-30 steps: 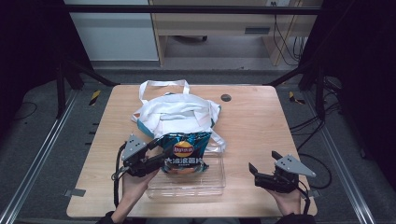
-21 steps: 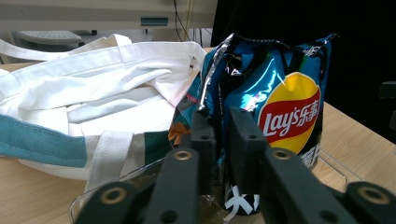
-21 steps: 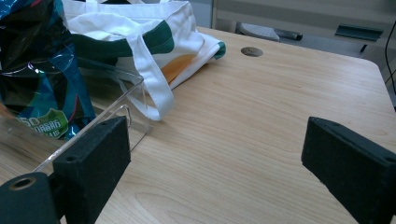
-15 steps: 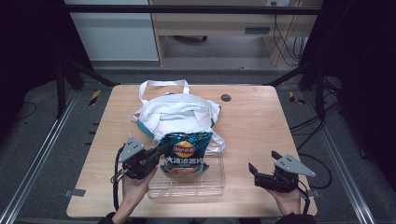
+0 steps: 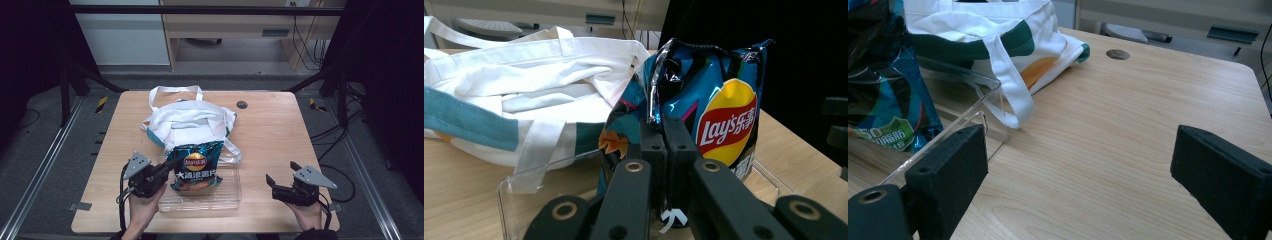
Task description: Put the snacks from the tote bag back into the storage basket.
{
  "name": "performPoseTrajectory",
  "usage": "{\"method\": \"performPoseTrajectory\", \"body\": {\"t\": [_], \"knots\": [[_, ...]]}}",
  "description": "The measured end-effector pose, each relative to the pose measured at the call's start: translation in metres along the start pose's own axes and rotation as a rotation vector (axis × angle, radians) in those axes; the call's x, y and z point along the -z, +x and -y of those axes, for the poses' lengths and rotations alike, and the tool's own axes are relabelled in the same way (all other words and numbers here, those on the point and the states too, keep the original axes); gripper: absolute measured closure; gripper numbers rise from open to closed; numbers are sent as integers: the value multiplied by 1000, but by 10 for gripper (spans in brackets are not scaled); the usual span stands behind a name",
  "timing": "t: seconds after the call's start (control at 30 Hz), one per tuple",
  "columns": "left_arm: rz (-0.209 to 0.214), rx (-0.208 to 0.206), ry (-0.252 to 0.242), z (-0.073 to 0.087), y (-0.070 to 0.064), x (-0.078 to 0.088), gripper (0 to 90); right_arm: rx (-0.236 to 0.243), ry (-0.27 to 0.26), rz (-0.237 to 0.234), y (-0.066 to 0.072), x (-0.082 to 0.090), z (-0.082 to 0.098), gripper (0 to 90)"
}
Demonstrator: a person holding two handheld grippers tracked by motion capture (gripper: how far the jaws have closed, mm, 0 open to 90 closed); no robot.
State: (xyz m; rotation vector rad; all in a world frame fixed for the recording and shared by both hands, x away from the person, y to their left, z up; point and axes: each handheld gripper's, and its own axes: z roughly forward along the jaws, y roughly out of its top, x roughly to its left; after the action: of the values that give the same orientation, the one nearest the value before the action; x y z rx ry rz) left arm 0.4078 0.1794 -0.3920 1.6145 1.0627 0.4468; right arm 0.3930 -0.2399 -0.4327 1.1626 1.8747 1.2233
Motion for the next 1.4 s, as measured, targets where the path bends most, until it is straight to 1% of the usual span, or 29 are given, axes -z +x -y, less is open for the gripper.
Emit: {"method": "performPoseTrajectory", "body": {"t": [0.2, 0.4, 0.43, 0.57, 0.6, 0.63, 0.67, 0.7, 0.73, 0.8, 0.83, 0.97, 1.17, 1.27, 1.4], "knots": [[-6, 3, 6, -6, 7, -10, 868, 2, 3, 2, 0, 0, 0, 84], [3, 0, 6, -6, 11, -13, 822, 2, 4, 2, 0, 0, 0, 84], [6, -2, 7, -6, 12, -13, 801, 2, 4, 3, 1, 0, 0, 84], [2, -43, 5, -6, 10, -12, 732, 0, 5, 4, 0, 0, 0, 84], [-2, -49, 6, -6, 9, -12, 694, 0, 2, 4, 0, 0, 0, 84], [0, -51, 4, -6, 8, -11, 622, -1, 2, 4, 0, 0, 0, 84], [-1, -54, 5, -6, 8, -11, 578, -1, 2, 5, 0, 0, 0, 84], [-6, -58, 7, -6, 7, -11, 578, -1, 2, 5, 0, 0, 0, 84], [-5, -64, 6, -6, 6, -11, 540, -1, 2, 4, 0, 1, 0, 84], [-16, -72, 12, -5, 4, -11, 465, 1, 3, 6, 0, 1, 0, 84], [-18, -73, 16, -5, 4, -11, 408, -1, 2, 5, 0, 1, 0, 84], [-18, -85, 19, -5, 3, -10, 364, -1, 1, 5, 0, 1, 0, 84], [4, -100, 20, -5, 3, -4, 317, -2, -2, 6, -1, 1, 0, 84], [10, -116, 19, -4, 4, 1, 291, -1, -2, 6, -1, 2, 0, 84], [29, -142, 11, 0, 8, 10, 270, -2, -2, 4, -1, 2, 0, 84]]}}
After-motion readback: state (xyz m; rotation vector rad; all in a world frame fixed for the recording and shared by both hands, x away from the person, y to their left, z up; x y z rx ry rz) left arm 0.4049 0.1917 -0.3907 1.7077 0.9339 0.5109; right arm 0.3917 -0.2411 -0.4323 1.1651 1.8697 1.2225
